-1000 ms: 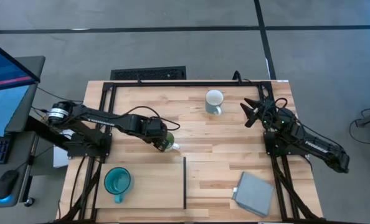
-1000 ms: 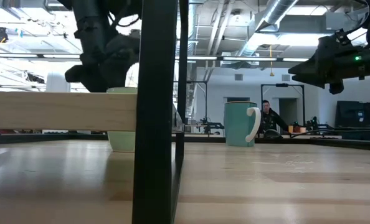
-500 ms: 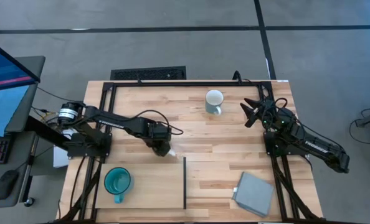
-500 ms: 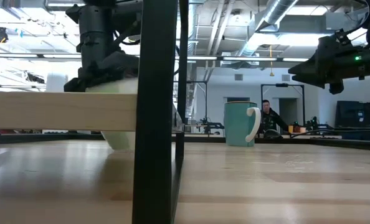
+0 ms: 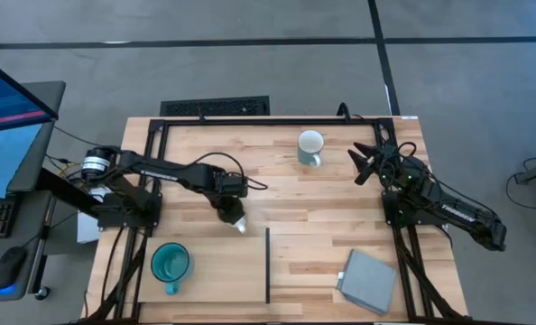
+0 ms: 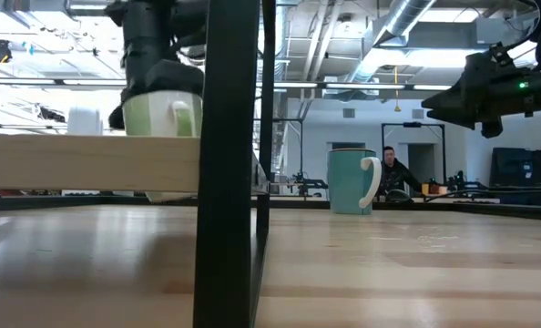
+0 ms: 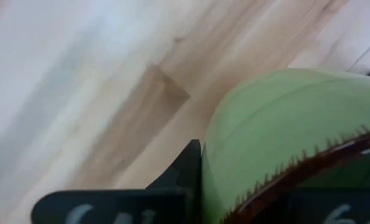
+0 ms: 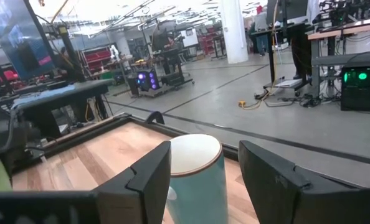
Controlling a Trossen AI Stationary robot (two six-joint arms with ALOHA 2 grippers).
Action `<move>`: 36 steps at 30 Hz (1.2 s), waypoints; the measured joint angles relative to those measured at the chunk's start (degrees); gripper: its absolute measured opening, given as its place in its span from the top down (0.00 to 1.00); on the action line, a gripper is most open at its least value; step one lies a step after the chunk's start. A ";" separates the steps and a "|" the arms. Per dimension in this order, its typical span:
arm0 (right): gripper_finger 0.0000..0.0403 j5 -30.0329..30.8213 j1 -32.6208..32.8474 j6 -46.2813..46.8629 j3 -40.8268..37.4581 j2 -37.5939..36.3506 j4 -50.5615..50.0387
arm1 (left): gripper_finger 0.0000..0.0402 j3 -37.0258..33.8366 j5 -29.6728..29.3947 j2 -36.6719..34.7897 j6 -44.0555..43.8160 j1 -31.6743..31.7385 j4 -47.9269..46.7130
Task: Stack small to large cups/mugs on shelf
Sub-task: Put the green mug on the shelf
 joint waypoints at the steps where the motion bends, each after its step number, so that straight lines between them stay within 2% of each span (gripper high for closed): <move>1: 0.48 -0.01 0.00 0.00 0.00 0.10 0.01 | 0.97 1.11 -0.82 -0.23 1.18 0.27 -1.52; 10: 0.48 -0.02 -0.04 0.02 0.00 1.44 -0.03 | 0.97 12.43 -2.92 -1.70 8.20 -0.97 -17.07; 15: 0.48 0.02 -0.07 0.05 0.00 1.58 0.00 | 0.97 13.63 -3.67 -1.72 7.80 -4.70 -26.28; 19: 0.48 0.00 -0.07 0.03 0.00 1.60 -0.01 | 0.97 13.66 -5.37 -1.72 5.16 -9.35 -27.04; 28: 0.48 0.02 -0.07 0.11 0.00 1.60 0.01 | 0.97 13.68 -3.33 -1.72 4.86 -20.03 -25.58; 36: 0.48 0.02 -0.07 0.13 0.00 1.60 0.01 | 0.97 13.68 -1.62 -1.72 7.31 -24.89 -19.88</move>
